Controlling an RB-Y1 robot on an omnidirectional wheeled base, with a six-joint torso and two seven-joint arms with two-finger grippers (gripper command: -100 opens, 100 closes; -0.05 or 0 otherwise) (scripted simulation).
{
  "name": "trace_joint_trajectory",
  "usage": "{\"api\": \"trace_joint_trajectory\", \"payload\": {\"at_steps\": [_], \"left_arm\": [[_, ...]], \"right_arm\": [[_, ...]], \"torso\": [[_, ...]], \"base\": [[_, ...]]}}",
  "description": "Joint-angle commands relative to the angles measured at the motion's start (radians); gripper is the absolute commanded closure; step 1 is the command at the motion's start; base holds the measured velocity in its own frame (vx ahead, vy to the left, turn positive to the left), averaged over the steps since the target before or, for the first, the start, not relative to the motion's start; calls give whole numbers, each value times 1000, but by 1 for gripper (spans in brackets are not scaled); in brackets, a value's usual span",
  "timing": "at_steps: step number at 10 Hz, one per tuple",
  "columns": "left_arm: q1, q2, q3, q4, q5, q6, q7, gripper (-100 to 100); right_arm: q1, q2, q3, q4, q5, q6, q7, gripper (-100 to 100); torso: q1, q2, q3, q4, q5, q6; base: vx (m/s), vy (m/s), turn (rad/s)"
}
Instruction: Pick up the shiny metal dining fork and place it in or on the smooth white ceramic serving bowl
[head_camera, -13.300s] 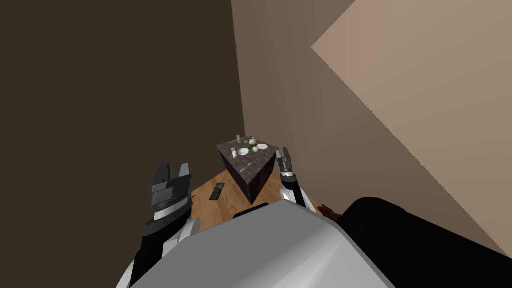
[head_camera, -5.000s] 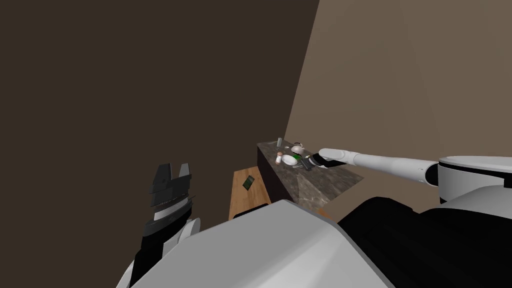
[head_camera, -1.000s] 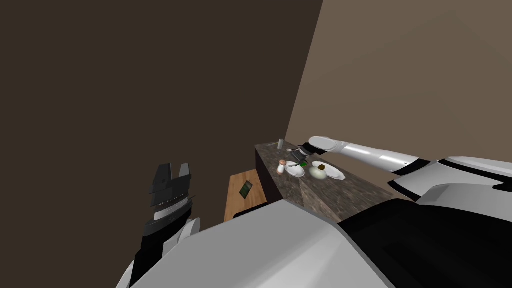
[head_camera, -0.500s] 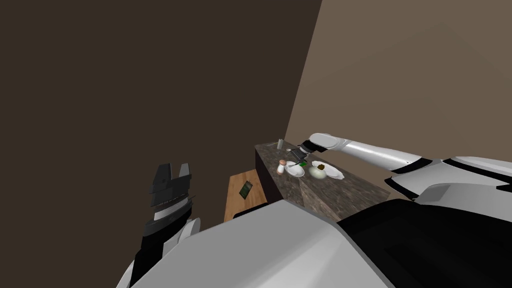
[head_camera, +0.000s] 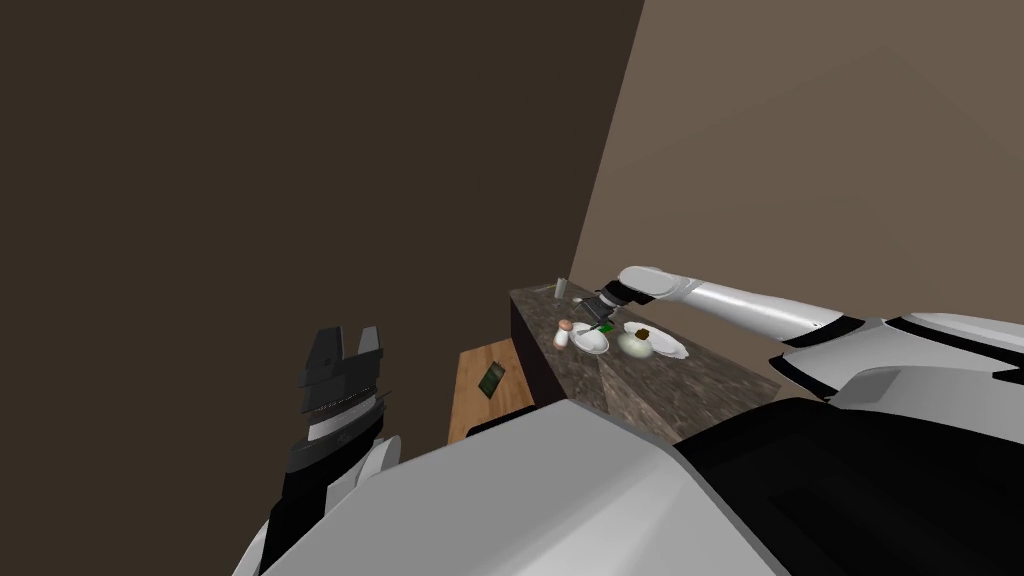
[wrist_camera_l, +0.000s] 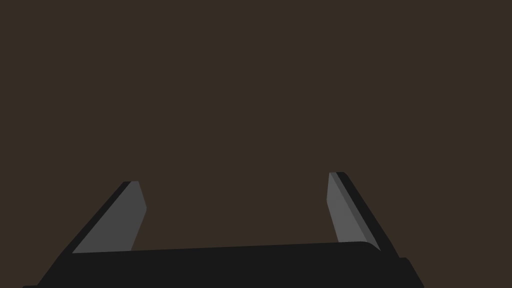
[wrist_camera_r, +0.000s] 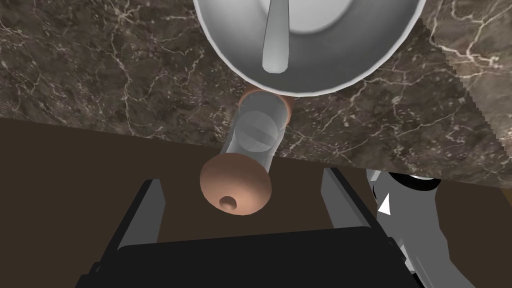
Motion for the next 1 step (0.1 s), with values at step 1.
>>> {"api": "trace_joint_trajectory", "payload": {"at_steps": [1], "left_arm": [[0, 0, 0, 0, 0, 0, 0, 0]], "right_arm": [[0, 0, 0, 0, 0, 0, 0, 0]], "torso": [[0, 0, 0, 0, 0, 0]], "base": [[0, 0, 0]]}}
